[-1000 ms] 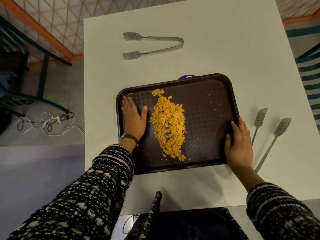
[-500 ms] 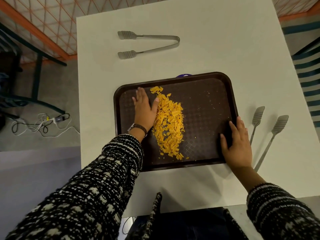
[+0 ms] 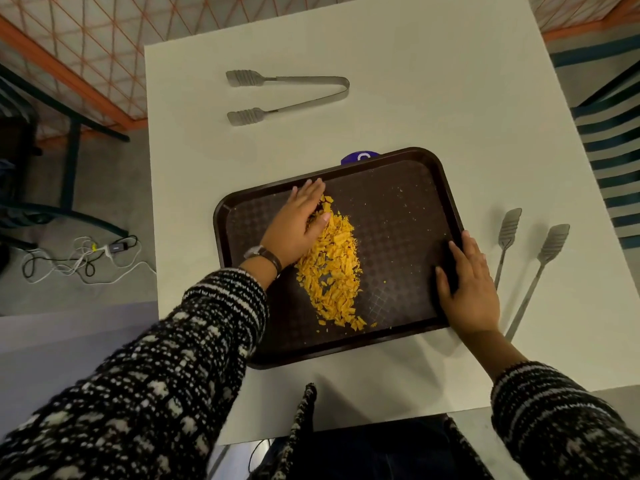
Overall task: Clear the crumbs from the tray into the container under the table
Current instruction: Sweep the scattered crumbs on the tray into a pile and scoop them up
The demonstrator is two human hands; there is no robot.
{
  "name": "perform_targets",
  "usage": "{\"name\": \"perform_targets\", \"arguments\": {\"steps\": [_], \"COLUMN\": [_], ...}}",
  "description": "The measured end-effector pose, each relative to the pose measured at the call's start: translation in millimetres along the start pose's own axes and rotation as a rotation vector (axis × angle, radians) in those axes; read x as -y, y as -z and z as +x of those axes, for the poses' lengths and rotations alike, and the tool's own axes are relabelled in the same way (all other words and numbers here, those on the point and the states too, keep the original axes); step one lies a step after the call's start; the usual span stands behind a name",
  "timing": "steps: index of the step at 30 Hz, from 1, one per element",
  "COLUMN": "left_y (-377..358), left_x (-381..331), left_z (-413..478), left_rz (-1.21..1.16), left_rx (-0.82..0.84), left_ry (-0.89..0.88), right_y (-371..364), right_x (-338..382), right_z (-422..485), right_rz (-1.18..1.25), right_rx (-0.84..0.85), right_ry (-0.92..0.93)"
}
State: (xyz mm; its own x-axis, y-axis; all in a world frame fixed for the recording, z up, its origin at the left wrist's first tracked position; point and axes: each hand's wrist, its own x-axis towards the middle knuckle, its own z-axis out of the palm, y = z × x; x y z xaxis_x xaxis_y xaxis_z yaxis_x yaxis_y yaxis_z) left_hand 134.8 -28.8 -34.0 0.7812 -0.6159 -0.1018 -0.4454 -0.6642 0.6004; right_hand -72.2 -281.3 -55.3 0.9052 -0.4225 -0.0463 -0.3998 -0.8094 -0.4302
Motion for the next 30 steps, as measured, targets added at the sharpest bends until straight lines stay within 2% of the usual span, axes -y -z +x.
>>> {"name": "perform_targets", "arguments": {"steps": [5, 9, 13, 16, 20, 22, 25, 30], "left_y": [-0.2, -5.7, -10.6, -5.9, 5.2, 6.3, -0.5, -13.3], "left_x": [14.7, 9.9, -5.7, -7.9, 8.0, 19.3, 28.5, 16.0], "left_z": [22.1, 4.3, -23.4, -28.5, -16.9, -12.2, -9.1, 2.1], "left_rz": [0.113, 0.009, -0.073, -0.164, -0.229, -0.19, -0.111, -0.109], "left_rx": [0.172, 0.131, 0.189, 0.079, -0.127, -0.123, -0.063, -0.048], "left_ry": [-0.075, -0.018, -0.046, -0.029, 0.133, 0.179, 0.161, 0.135], "right_y": [-1.9, -2.5, -1.5, -0.9, -1.0, -1.0, -2.1, -2.6], "right_x": [-2.4, -2.0, -1.5, -1.4, -1.0, -0.9, -0.3, -1.3], "right_z": [-0.2, -0.4, -0.4, -0.3, -0.6, -0.6, -1.1, -2.0], "right_rz": [0.016, 0.028, 0.038, 0.039, 0.045, 0.047, 0.045, 0.028], "right_rx": [-0.01, -0.019, -0.015, -0.019, -0.027, -0.028, -0.031, -0.029], "right_ry": [0.004, -0.006, -0.015, -0.008, -0.003, -0.006, -0.021, -0.013]}}
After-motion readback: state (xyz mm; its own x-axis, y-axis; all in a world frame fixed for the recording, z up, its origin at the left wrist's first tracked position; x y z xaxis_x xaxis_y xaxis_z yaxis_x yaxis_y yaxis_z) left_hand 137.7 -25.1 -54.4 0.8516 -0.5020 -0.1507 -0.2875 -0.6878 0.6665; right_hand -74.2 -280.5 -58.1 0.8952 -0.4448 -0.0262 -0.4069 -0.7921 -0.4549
